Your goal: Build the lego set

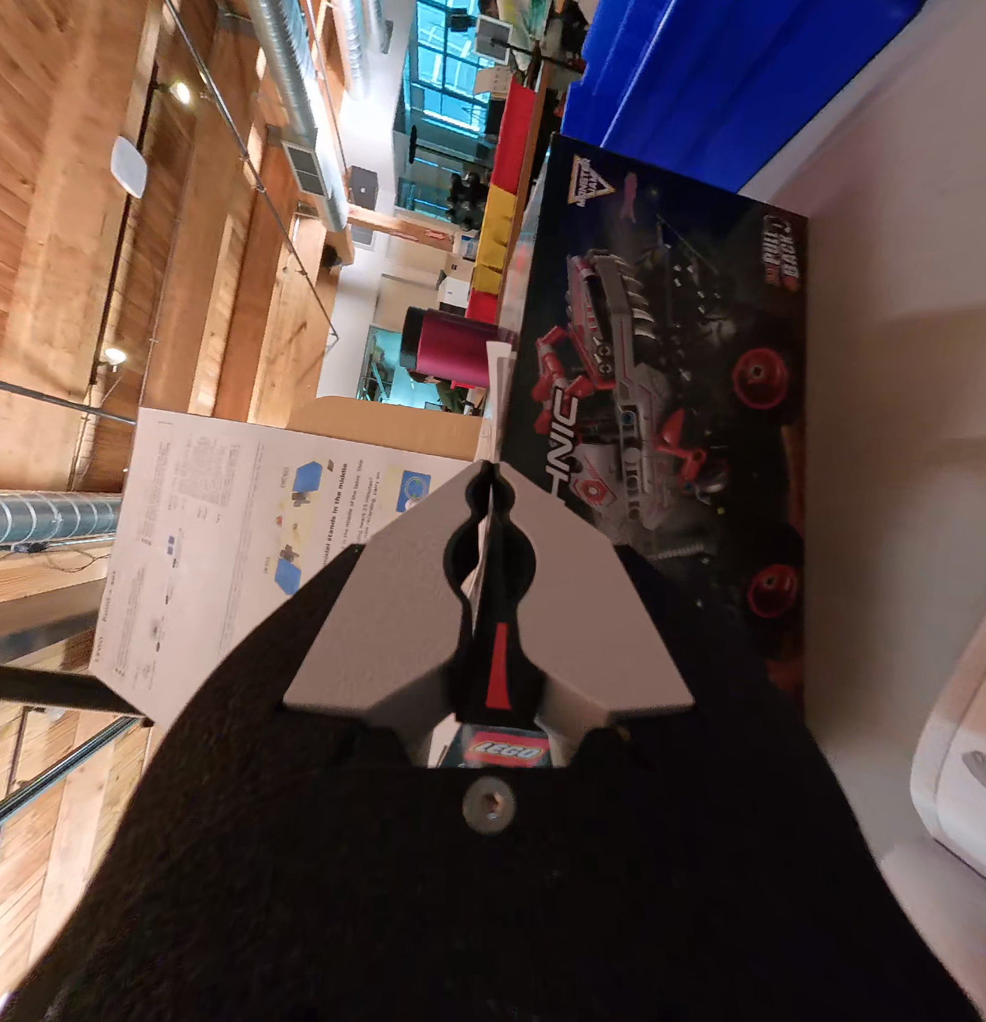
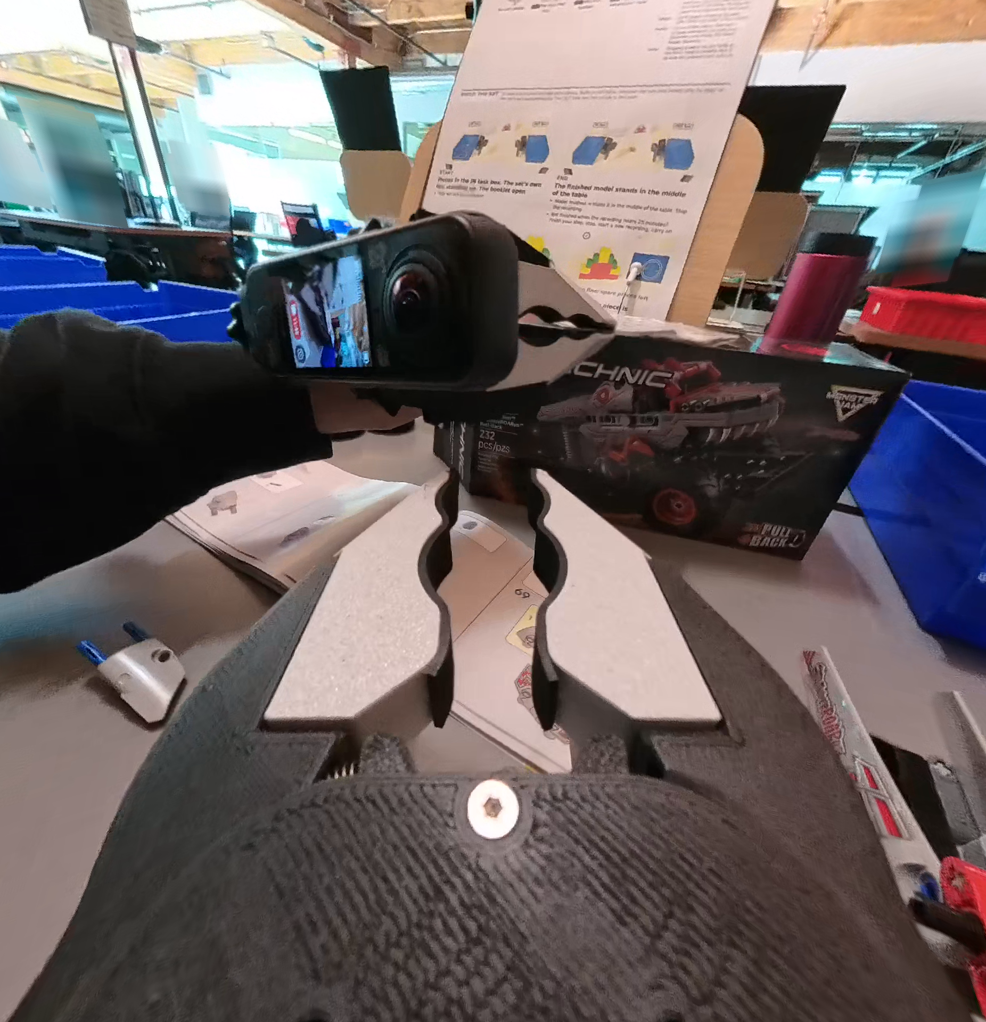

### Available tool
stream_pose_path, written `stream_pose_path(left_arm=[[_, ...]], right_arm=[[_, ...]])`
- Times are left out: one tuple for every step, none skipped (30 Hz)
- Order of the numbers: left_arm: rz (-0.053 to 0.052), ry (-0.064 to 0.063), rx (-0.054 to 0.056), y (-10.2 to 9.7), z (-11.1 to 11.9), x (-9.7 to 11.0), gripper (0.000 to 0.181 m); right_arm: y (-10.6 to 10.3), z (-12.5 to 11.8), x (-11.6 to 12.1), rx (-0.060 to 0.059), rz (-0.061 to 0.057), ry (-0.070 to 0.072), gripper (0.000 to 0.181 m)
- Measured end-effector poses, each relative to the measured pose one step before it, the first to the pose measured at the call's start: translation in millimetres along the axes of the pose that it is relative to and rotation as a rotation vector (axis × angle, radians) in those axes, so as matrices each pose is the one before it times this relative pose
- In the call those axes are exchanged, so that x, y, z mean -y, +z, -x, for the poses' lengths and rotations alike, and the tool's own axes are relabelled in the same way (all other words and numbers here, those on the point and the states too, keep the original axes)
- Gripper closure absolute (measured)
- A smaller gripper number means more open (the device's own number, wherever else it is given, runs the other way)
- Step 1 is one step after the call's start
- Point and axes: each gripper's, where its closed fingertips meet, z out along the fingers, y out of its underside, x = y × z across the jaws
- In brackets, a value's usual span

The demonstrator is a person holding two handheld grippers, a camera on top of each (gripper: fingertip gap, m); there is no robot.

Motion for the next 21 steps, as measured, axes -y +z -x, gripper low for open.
stream_pose_path(left_arm=[[0.0077,0.0016,0.0052,-0.41,1.19,-1.23,0.181],[0.012,-0.0014,-0.0116,-0.1,-1.62,-2.37,0.181],[-0.0041,-0.0095,-0.0022,-1.26,-0.43,-0.61,0.181],[-0.0234,-0.003,0.0093,-3.52,1.09,2.01,0.181],[-0.021,0.0113,0.0039,-5.83,0.29,2.84,0.181],[-0.0162,0.0097,0.0019,-8.28,0.42,3.49,0.181],[-0.0283,0.002,0.0075,-11.37,1.76,5.85,0.181],[-0.0345,-0.0001,0.0125,-13.91,3.53,7.2,0.181],[-0.0233,-0.0018,0.0126,-14.75,4.12,6.25,0.181],[-0.0175,-0.0036,0.0062,-14.81,3.19,5.81,0.181],[-0.0224,-0.0013,0.0053,-15.16,2.44,6.67,0.181],[-0.0152,0.0125,0.0043,-14.67,1.4,6.12,0.181],[-0.0024,0.0305,-0.0026,-13.69,-0.49,4.72,0.181],[-0.0004,0.0399,0.0095,-13.3,0.58,4.71,0.181],[-0.0068,0.0474,0.0208,-13.07,1.66,5.28,0.181],[0.0004,0.0563,0.0165,-11.8,0.45,4.17,0.181],[0.0127,0.0604,0.0127,-9.96,-0.8,2.15,0.181],[0.0105,0.0601,0.0165,-9.07,-1.17,2.11,0.181],[0.0006,0.0524,0.0177,-8.97,-1.31,3.34,0.181],[0.0011,0.0391,0.0161,-8.78,-1.53,3.86,0.181],[0.0039,0.0291,0.0035,-8.17,-3.05,4.09,0.181]], right_arm=[[-0.7,-1.17,0.99,0.0015,-0.009,0.0197,0.158],[-0.74,-1.38,0.82,0.0017,-0.0075,0.0213,0.158],[-0.96,-1.34,1.64,0.0006,-0.0105,0.0183,0.158],[-1.22,-0.25,2.98,0.0062,-0.0192,0.0146,0.157],[-1.2,-0.18,3.5,0.0054,-0.0229,0.0202,0.156],[-0.96,-1.37,1.95,0.0001,-0.0171,0.0258,0.155],[-0.56,-0.79,0.99,0.0062,-0.0112,0.0283,0.152],[-0.17,0.45,1.12,0.017,-0.0108,0.0378,0.147],[0.08,1.36,1.6,0.0243,-0.0144,0.0523,0.141],[0.42,3.94,2.59,0.0418,-0.0225,0.0654,0.136],[0.75,6.54,3.13,0.0602,-0.027,0.0778,0.136],[1.03,6.59,1.91,0.0613,-0.0216,0.0862,0.136],[1.22,6.92,1.08,0.0604,-0.0164,0.09,0.134],[1.67,6.86,-1.86,0.0557,0.0004,0.0841,0.134],[2.22,5.49,-3.52,0.0461,0.0025,0.0899,0.133],[2.19,3.33,-3.71,0.0329,-0.0019,0.1021,0.128],[1.84,3.93,-3.99,0.037,-0.0055,0.091,0.126],[1.22,3.67,-3.59,0.0316,-0.0081,0.0849,0.127],[0.58,3.35,-3.63,0.0172,-0.0057,0.057,0.126],[0.33,2.98,-4.62,0.0006,0.003,0.0289,0.125],[0.0,2.32,-6.63,-0.0035,0.0174,0.0325,0.126]])
